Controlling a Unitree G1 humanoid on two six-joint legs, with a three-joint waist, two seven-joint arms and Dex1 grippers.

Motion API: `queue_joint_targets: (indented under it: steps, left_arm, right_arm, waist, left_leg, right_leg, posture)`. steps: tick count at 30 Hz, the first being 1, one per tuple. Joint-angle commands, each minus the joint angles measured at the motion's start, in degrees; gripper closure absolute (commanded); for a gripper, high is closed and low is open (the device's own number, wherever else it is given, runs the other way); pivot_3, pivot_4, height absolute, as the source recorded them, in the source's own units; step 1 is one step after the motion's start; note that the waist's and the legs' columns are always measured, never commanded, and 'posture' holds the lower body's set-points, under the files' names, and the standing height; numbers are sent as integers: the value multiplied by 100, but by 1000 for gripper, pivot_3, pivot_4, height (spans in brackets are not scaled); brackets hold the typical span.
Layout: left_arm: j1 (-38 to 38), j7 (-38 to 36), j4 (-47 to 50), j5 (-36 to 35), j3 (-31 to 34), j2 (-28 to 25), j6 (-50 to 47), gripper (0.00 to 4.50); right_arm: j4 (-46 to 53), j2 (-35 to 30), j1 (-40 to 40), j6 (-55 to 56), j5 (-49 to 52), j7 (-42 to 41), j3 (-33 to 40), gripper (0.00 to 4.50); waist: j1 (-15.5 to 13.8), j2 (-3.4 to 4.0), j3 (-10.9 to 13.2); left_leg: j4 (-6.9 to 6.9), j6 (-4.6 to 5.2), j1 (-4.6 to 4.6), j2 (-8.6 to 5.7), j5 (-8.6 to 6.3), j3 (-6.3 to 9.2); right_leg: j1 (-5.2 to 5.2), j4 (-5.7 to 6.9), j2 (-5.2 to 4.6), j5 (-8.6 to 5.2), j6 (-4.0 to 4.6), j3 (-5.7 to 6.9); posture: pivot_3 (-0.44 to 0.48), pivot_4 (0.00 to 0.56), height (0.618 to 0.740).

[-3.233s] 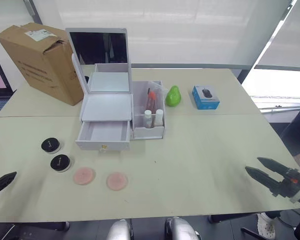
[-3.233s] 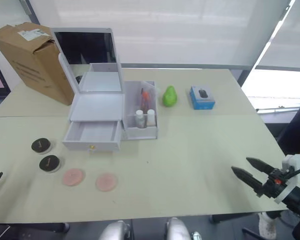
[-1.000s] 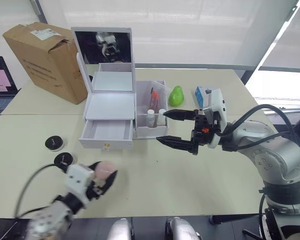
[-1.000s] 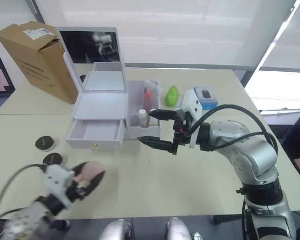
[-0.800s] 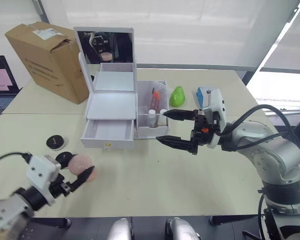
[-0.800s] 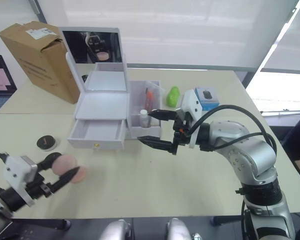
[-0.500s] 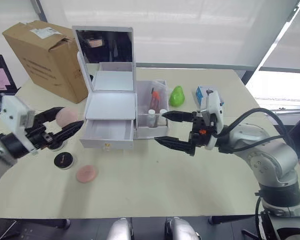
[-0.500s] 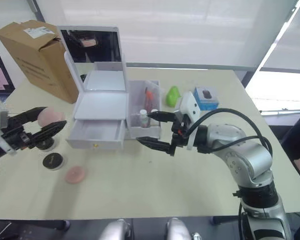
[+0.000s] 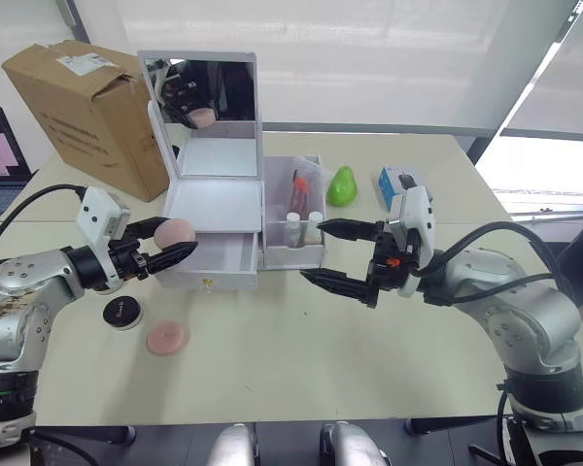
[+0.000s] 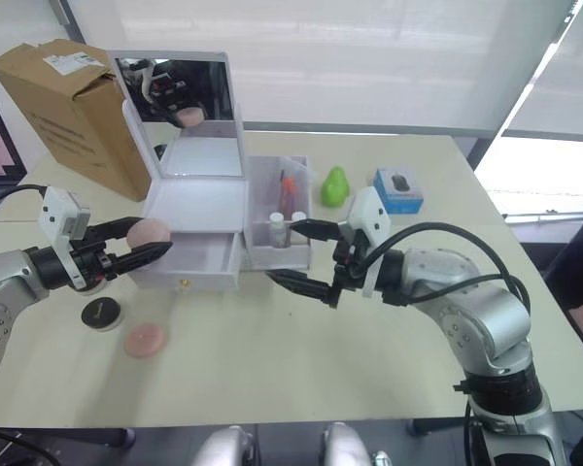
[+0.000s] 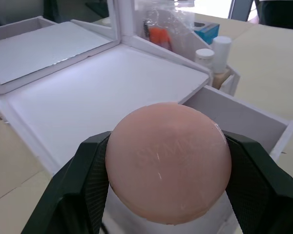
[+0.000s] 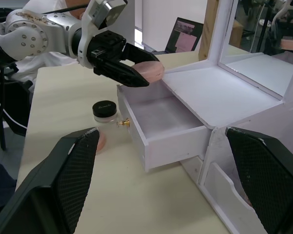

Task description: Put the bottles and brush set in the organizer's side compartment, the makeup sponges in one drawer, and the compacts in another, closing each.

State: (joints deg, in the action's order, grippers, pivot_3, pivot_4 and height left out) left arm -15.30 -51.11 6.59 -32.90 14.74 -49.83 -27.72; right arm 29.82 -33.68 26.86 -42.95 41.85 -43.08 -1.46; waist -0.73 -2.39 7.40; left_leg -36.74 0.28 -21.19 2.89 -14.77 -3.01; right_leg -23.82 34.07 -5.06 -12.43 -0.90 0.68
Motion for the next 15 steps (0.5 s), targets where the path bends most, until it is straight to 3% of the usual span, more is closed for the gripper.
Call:
queue_joint_targets:
  steps: [1,15]
  left_arm:
    - [-55,-35,161,31,9,67,83,1537]
    - [75,40,153,333,-8,166,75,1537]
  right_arm:
    - [180,-23,34,43,115,45,182,0]
    - [205,-18,9,19,136,126,170,0]
  waist:
    - [-4,0,0]
    - [0,-3,-2]
  left_leg:
    - [0,0,0,0,0,0]
    - [0,0,1,0,0,0]
  right_leg:
    - [0,0,-1,0,0,1]
    - [2,1,-1,1,-1,2]
  posture:
    - [0,150,740]
    - [0,150,740]
